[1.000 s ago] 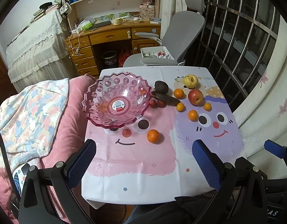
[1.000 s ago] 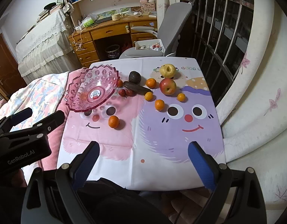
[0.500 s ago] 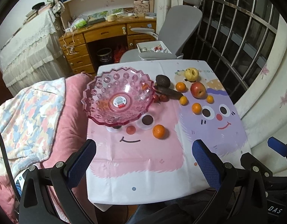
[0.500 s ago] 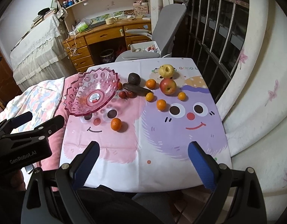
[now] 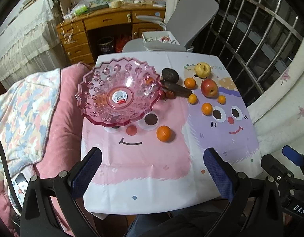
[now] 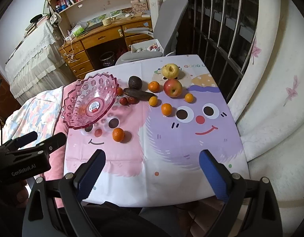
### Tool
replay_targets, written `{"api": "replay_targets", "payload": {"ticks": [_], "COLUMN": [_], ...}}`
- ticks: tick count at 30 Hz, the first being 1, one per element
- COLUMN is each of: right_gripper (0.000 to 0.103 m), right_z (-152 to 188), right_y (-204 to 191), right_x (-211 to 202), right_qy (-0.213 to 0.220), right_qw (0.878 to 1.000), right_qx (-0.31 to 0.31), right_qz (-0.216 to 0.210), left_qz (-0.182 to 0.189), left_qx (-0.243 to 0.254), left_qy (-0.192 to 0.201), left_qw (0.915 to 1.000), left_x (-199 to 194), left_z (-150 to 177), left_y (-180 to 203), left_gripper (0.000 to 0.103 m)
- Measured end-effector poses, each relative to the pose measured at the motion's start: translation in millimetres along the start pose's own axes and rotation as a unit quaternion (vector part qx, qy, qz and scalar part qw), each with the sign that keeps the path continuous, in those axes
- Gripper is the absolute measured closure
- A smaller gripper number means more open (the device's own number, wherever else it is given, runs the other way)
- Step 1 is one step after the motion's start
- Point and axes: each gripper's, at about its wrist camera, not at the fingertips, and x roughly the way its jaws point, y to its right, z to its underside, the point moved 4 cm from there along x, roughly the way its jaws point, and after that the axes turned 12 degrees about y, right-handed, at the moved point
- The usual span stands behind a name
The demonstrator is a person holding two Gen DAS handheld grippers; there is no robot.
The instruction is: Organize fruits
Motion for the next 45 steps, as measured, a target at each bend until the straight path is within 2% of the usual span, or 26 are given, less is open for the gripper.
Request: {"api": "replay_targets", "payload": {"ticks": [8, 13, 20, 25, 35, 37, 39, 45], "right_gripper": [0.007, 0.007, 0.007, 0.007, 0.025, 0.031, 0.033, 0.043], "right_z": [-15, -33, -54, -57, -39, -33, -28, -23], "right_y": [25, 52, 83, 91, 75, 70, 67, 61], "right_x": [31, 62, 121, 169, 250, 263, 273, 300], "right_qy": [-0.033, -0.062, -0.113, -0.159, -0.243, -0.260, -0.269, -0.280], "right_qw": [0.999, 0.997, 0.990, 0.982, 0.961, 0.956, 0.954, 0.952], "right_qx": [0.007, 0.012, 0.016, 0.001, -0.020, -0.025, -0.029, -0.036], "right_qz": [-0.028, -0.048, -0.080, -0.105, -0.128, -0.130, -0.131, -0.121], "left_qz": [-0.021, -0.031, -0.044, -0.068, -0.094, -0.101, -0.103, -0.099], "left_qx": [-0.041, -0.081, -0.146, -0.196, -0.249, -0.255, -0.260, -0.280], "left_qy": [-0.046, -0.082, -0.142, -0.183, -0.228, -0.232, -0.234, -0.231], "left_qw": [0.9979, 0.9929, 0.9781, 0.9610, 0.9365, 0.9334, 0.9313, 0.9265], "left_x": [38, 71, 127, 169, 230, 237, 244, 253], "left_z": [-4, -10, -7, 7, 35, 41, 45, 63], "left_y": [4, 11, 19, 18, 11, 10, 8, 5], "left_gripper": [0.001, 0.001, 0.001, 0.005, 0.009, 0.017, 0.021, 0.035]}}
